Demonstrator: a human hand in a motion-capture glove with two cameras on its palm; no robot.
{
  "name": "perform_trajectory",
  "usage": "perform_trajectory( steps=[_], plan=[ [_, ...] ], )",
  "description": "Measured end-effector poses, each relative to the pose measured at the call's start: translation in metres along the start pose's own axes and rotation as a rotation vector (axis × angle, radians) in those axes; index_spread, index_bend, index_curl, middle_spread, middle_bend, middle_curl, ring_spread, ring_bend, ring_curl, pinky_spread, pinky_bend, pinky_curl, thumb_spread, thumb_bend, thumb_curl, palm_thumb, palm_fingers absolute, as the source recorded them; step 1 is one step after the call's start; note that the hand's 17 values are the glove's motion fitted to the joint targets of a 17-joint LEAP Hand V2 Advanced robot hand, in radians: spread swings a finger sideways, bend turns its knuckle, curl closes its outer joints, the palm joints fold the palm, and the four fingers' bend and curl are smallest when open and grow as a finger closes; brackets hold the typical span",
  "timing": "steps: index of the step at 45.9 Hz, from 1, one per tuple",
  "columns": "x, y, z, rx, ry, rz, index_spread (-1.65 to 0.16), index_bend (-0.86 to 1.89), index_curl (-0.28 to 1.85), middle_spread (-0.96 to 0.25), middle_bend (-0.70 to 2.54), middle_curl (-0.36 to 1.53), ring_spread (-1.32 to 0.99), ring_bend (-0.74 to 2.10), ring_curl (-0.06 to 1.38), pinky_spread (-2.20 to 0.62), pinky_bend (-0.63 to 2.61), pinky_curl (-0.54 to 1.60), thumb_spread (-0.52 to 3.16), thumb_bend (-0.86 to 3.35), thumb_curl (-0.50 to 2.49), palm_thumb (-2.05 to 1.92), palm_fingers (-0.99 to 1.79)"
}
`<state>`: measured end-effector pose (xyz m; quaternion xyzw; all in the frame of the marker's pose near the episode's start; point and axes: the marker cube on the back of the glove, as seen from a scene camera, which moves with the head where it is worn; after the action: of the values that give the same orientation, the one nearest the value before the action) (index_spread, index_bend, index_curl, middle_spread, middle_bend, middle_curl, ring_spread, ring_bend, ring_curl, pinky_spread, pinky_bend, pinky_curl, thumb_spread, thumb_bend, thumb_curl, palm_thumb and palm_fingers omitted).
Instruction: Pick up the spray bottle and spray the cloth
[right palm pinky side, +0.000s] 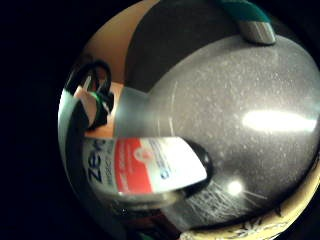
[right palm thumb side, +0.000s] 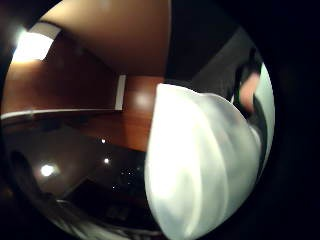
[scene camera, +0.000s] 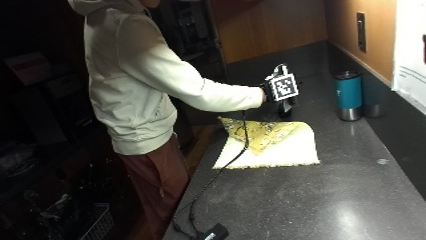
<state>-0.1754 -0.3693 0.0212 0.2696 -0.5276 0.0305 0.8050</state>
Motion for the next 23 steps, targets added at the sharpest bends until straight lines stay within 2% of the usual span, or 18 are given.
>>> perform_trajectory(
  steps=[2, 3, 8, 11, 14, 20, 23],
  plan=[
    [0.001, -0.011, -0.003, 0.066, 0.008, 0.002, -0.16, 0.23, 0.5, -0.09, 0.41, 0.45, -0.14, 0.47, 0.42, -0.18, 0.46, 0.41, 0.38, -0.04, 0.78, 0.93, 1.13],
    [0.002, -0.013, -0.004, 0.084, 0.02, 0.0, -0.17, 0.17, 0.48, -0.09, 0.38, 0.44, -0.13, 0.46, 0.42, -0.16, 0.44, 0.4, 0.45, -0.04, 0.77, 0.91, 1.0],
    [0.006, 0.018, -0.009, -0.087, 0.094, -0.028, -0.23, 0.1, 0.45, -0.09, 0.29, 0.42, -0.11, 0.4, 0.42, -0.06, 0.41, 0.42, 0.65, -0.07, 0.7, 0.8, 0.66],
    [0.001, 0.029, -0.023, -0.102, 0.1, -0.043, -0.27, 0.06, 0.4, -0.07, 0.22, 0.4, -0.1, 0.38, 0.41, -0.01, 0.44, 0.42, 0.72, -0.07, 0.65, 0.74, 0.51],
    [-0.007, 0.03, -0.039, -0.034, 0.077, -0.06, -0.3, 0.05, 0.36, -0.06, 0.18, 0.38, -0.07, 0.36, 0.39, 0.04, 0.46, 0.41, 0.77, -0.07, 0.61, 0.68, 0.4],
    [-0.014, 0.069, -0.07, -0.163, 0.082, -0.084, -0.32, 0.08, 0.3, -0.05, 0.18, 0.36, -0.06, 0.36, 0.37, 0.08, 0.47, 0.39, 0.84, -0.05, 0.54, 0.63, 0.37],
    [-0.025, 0.07, -0.083, -0.087, 0.042, -0.093, -0.33, 0.1, 0.29, -0.04, 0.18, 0.36, -0.05, 0.37, 0.36, 0.1, 0.46, 0.38, 0.86, -0.05, 0.52, 0.61, 0.36]
  ],
)
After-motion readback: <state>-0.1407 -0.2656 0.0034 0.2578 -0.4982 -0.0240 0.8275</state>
